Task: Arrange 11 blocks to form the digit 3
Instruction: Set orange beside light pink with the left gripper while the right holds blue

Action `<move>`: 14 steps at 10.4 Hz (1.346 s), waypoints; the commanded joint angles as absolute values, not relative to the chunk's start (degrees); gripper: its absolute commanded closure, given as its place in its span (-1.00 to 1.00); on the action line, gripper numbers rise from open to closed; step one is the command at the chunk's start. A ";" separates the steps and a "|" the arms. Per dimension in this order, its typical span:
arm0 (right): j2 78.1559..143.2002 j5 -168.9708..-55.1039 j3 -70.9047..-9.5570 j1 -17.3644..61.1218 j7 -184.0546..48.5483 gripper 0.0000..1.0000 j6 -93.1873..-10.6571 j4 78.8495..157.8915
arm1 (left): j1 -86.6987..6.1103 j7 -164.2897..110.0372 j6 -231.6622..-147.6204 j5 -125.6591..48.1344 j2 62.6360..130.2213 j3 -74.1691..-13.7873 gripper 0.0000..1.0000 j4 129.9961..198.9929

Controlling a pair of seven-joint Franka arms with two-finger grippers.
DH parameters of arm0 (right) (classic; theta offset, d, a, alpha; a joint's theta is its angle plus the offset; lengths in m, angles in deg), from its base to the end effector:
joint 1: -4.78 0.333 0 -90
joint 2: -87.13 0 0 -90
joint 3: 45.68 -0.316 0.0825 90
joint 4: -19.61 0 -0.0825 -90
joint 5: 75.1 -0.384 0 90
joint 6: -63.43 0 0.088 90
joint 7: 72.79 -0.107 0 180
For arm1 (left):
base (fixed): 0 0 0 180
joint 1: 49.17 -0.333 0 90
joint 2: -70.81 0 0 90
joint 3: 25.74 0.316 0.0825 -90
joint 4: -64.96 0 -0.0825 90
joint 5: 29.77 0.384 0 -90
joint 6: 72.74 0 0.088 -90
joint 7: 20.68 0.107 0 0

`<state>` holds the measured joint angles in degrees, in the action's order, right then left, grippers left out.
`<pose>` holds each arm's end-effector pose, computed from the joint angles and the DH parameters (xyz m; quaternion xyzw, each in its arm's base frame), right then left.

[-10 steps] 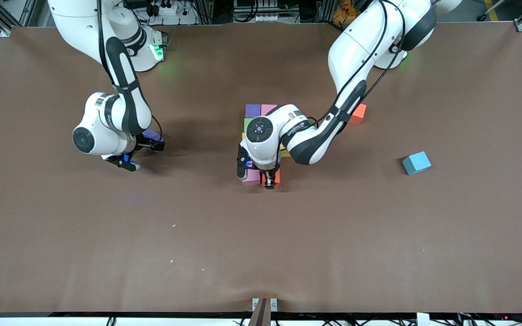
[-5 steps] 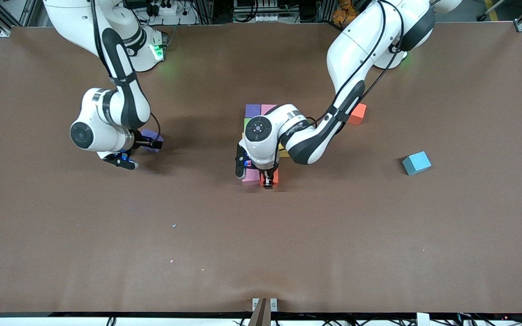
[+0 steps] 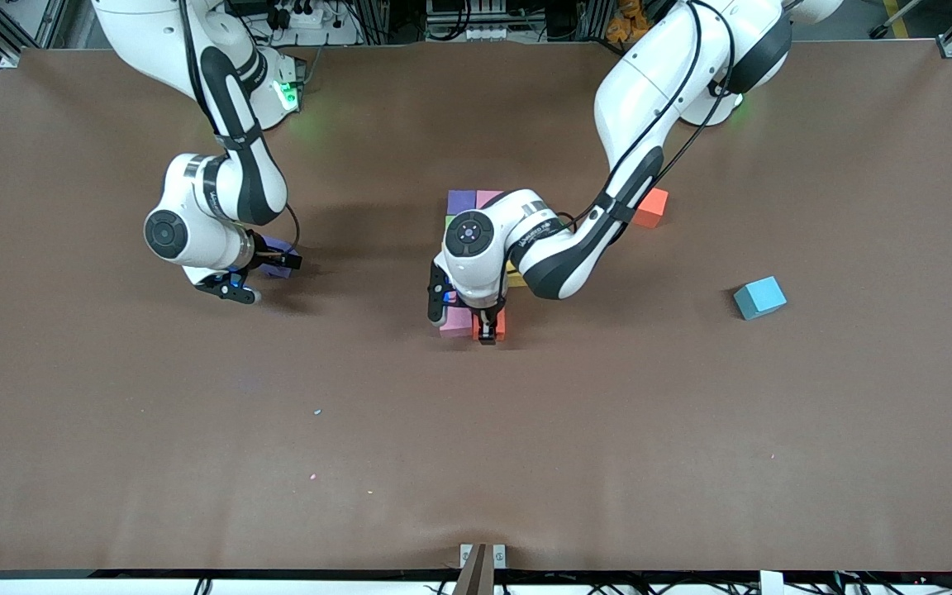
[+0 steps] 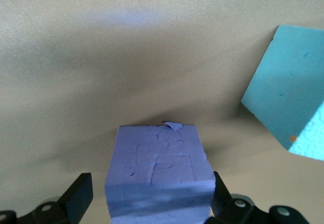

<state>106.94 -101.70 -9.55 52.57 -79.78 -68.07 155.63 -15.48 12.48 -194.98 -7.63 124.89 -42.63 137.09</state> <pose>0.4580 0.0871 0.1829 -0.9761 0.1441 0.1617 0.0170 0.5290 -0.5294 0.1968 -0.7101 0.7027 0.0069 0.0433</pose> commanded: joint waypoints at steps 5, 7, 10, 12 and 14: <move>103.83 -100.24 -9.56 53.12 -80.43 -1.00 -73.50 159.80 | -15.59 10.26 -186.23 -12.02 119.25 -42.70 -1.00 136.24; 103.74 -100.24 -9.56 53.21 -80.43 -1.00 -73.50 159.80 | -16.03 10.44 -181.84 -12.45 116.70 -42.70 -1.00 136.24; 103.12 -100.24 -9.56 53.12 -80.43 -1.00 -73.06 159.89 | -18.05 10.26 -175.86 -12.20 111.08 -42.36 -1.00 136.59; 103.12 -100.24 -9.64 53.12 -80.43 -1.00 -72.97 159.89 | -19.97 10.52 -173.21 -11.75 107.39 -40.17 -1.00 136.94; 103.21 -100.24 -9.64 53.12 -80.43 -1.00 -72.97 159.89 | -26.29 10.26 -170.49 -11.84 105.88 -40.07 -1.00 136.94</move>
